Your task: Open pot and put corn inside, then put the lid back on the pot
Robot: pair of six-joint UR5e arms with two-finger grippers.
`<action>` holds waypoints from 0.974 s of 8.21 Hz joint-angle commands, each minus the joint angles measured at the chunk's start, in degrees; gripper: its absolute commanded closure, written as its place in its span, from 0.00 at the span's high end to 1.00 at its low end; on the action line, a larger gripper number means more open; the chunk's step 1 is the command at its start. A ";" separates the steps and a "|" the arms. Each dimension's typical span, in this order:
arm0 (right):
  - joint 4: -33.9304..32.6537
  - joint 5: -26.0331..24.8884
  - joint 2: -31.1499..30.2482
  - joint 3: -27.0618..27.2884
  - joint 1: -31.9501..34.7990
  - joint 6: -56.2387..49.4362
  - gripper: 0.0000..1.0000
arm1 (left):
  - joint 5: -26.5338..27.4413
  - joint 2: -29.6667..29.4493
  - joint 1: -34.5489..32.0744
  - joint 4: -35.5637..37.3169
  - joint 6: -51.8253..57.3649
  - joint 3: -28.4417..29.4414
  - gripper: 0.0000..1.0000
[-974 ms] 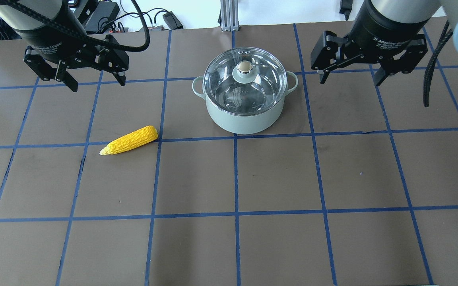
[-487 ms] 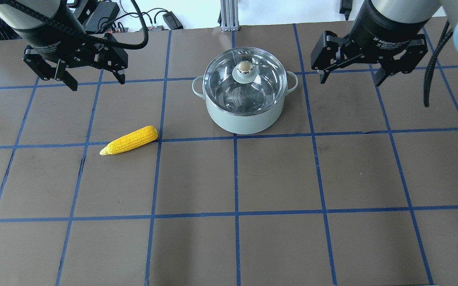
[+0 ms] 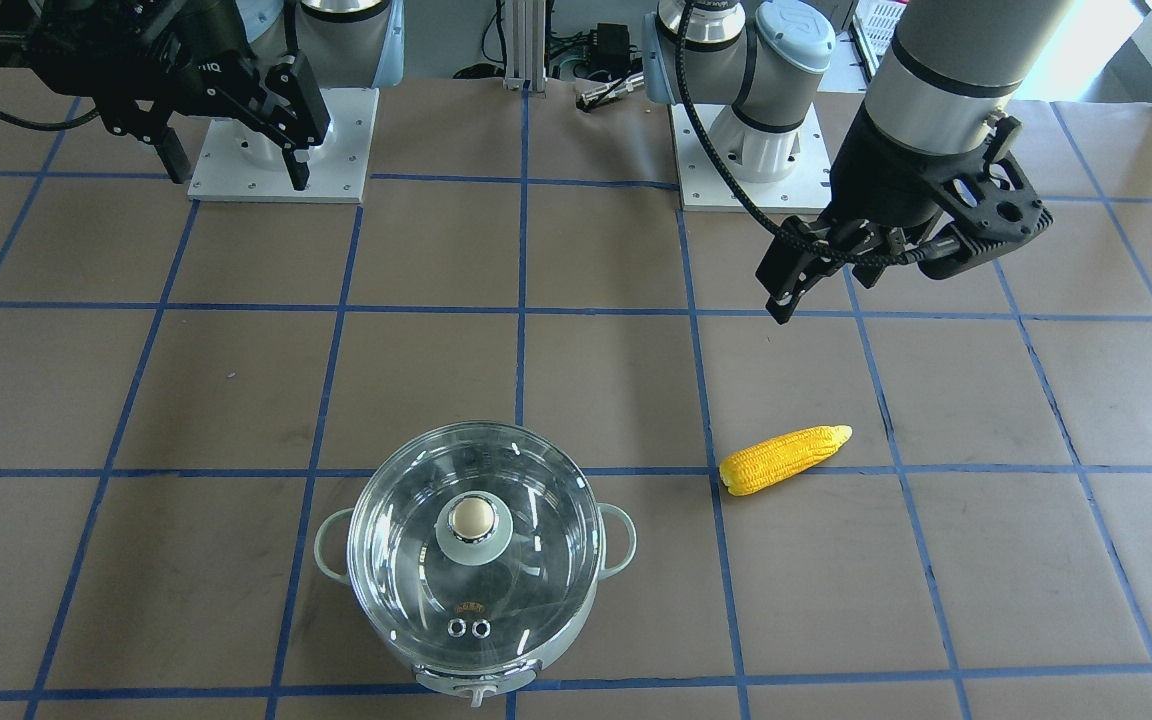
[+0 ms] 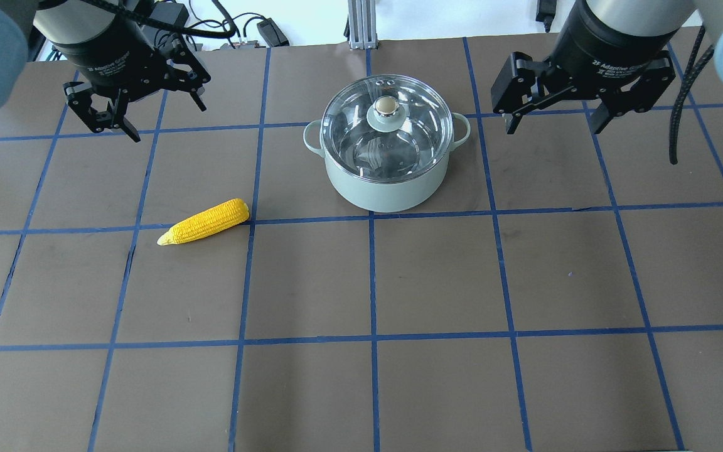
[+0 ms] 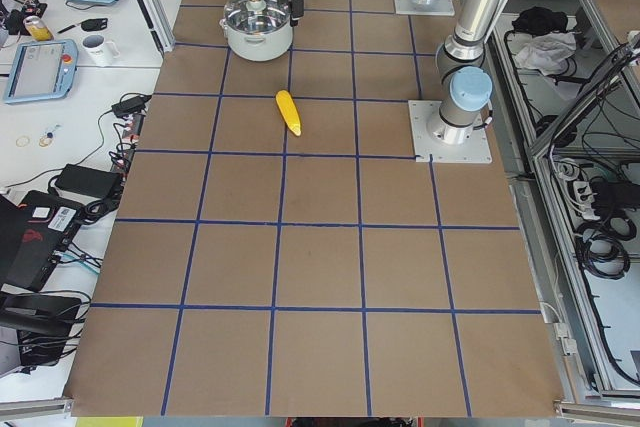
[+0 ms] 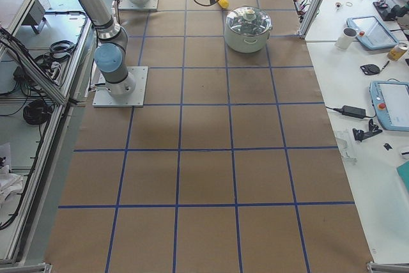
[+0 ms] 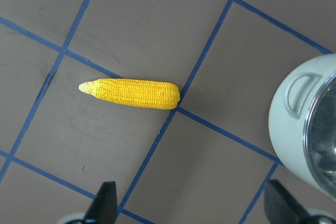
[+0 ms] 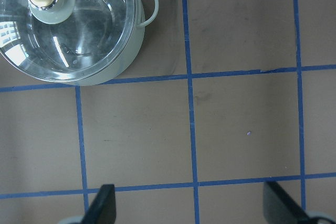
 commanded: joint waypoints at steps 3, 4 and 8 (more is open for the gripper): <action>-2.77 2.19 8.51 -6.81 -0.30 1.34 1.00 | 0.61 -1.29 0.56 1.30 -40.20 -9.33 1.00; -3.30 2.10 14.47 -11.64 0.48 2.04 1.00 | 0.61 -1.46 1.52 1.39 -43.47 -9.53 1.00; -19.18 1.41 28.75 -14.50 11.02 13.20 1.00 | 0.08 -4.62 8.29 3.41 -59.46 -10.23 1.00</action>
